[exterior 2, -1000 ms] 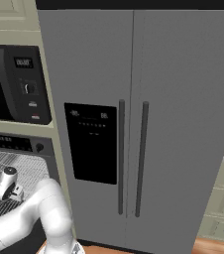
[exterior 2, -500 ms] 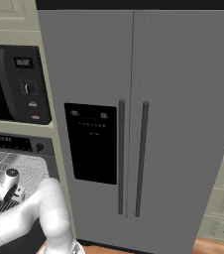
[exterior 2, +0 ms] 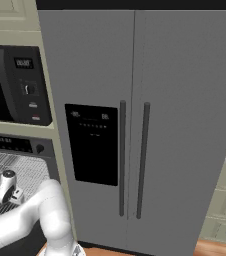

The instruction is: Take the fish from the oven and place it on the plate on the counter.

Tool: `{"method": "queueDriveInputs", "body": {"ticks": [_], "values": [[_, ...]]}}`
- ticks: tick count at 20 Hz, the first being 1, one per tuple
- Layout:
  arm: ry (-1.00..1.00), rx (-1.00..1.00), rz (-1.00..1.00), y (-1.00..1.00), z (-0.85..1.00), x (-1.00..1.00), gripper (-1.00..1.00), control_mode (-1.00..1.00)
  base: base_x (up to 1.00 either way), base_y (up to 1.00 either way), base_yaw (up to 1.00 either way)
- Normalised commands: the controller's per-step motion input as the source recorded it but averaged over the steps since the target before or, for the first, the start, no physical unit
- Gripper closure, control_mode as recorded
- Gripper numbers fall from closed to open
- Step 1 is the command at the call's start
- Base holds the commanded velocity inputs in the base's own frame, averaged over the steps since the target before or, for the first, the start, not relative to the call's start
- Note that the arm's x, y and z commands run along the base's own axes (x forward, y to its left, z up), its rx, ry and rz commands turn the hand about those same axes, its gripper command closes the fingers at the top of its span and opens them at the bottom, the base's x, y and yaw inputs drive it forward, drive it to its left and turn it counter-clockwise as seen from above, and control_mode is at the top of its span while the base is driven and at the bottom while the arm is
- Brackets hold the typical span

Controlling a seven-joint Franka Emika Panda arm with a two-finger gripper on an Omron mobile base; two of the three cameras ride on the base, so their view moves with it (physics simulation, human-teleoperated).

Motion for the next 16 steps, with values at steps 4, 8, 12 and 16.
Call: {"method": "queueDriveInputs", "body": {"ticks": [4, 8, 12, 16], "values": [[-0.07, -0.13, 0.00, 0.10, -0.32, 0.00, -1.00, -1.00, 0.00, 0.00, 0.00], [-0.11, -0.02, 0.00, 0.05, -0.56, -0.04, -1.00, -1.00, 0.00, 0.00, 0.00], [0.00, 0.00, 0.00, 0.00, -0.55, -0.15, -1.00, -1.00, 0.00, 0.00, 0.00], [0.00, 0.00, 0.00, 0.00, -0.46, -0.22, 1.00, -1.00, 0.00, 0.00, 0.00]]}}
